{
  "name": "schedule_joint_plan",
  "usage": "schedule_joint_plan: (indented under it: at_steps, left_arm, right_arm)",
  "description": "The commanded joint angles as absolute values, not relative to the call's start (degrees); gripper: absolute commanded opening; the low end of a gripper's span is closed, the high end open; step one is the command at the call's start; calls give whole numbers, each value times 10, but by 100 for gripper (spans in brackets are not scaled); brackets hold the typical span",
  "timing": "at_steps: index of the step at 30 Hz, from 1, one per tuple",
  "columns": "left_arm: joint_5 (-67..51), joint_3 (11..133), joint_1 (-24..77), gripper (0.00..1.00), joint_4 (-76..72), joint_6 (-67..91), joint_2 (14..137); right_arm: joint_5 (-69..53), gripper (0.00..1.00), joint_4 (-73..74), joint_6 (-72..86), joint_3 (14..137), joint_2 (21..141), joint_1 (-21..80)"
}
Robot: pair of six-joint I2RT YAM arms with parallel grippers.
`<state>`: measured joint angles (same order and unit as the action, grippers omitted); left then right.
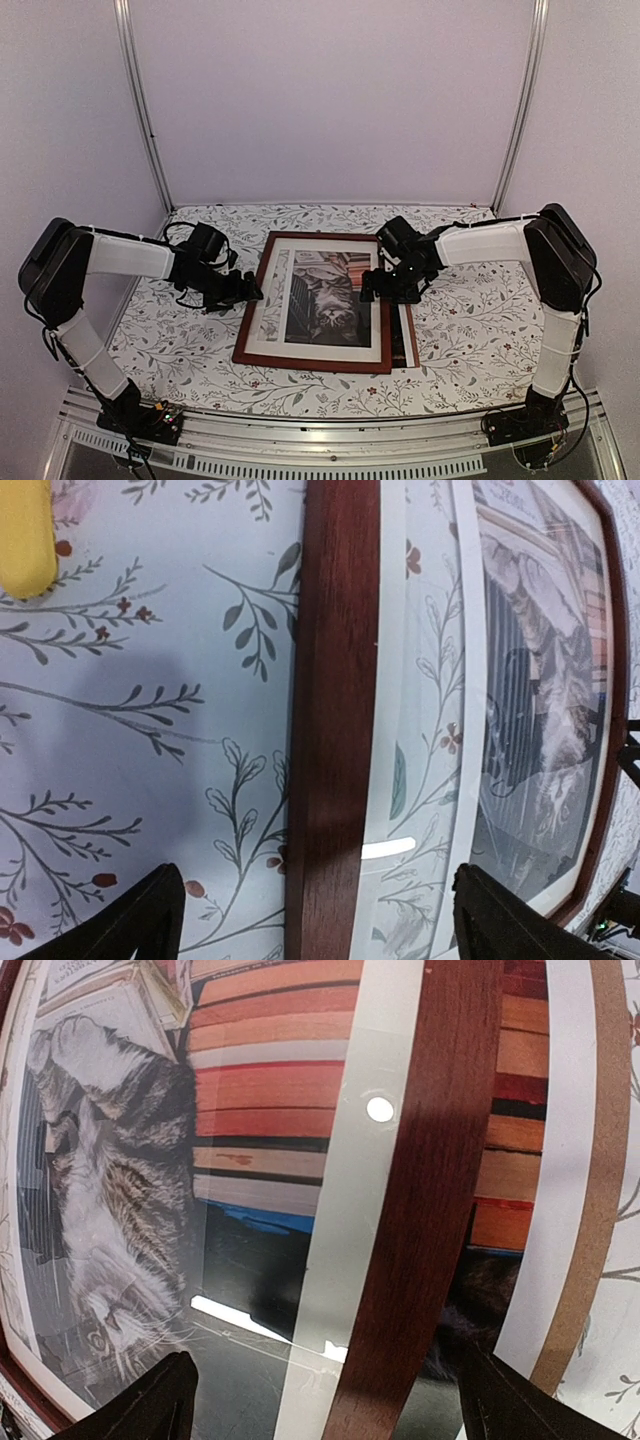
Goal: Take the photo out of the frame
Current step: Move the frame body to the photo, then pick up the frame body from the glass panel.
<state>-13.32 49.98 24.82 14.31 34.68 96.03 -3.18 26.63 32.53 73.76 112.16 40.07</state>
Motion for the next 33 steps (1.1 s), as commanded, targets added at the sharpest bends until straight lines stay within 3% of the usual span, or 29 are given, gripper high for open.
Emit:
schedule_joint_plan:
  at_steps: [1, 17, 28, 33]
  left_arm:
    - [-125, 494, 257, 95, 145, 342, 949]
    - [-120, 489, 263, 94, 139, 351, 952]
    - [-97, 464, 263, 94, 137, 359, 926]
    - [-97, 466, 263, 89, 133, 351, 926]
  right_arm:
    - [-3, 93, 284, 332, 724, 1087, 403]
    - [6, 93, 287, 349, 696, 1049, 423]
    - [-43, 93, 253, 358, 701, 1089, 436]
    - [-35, 89, 258, 358, 711, 1096, 440]
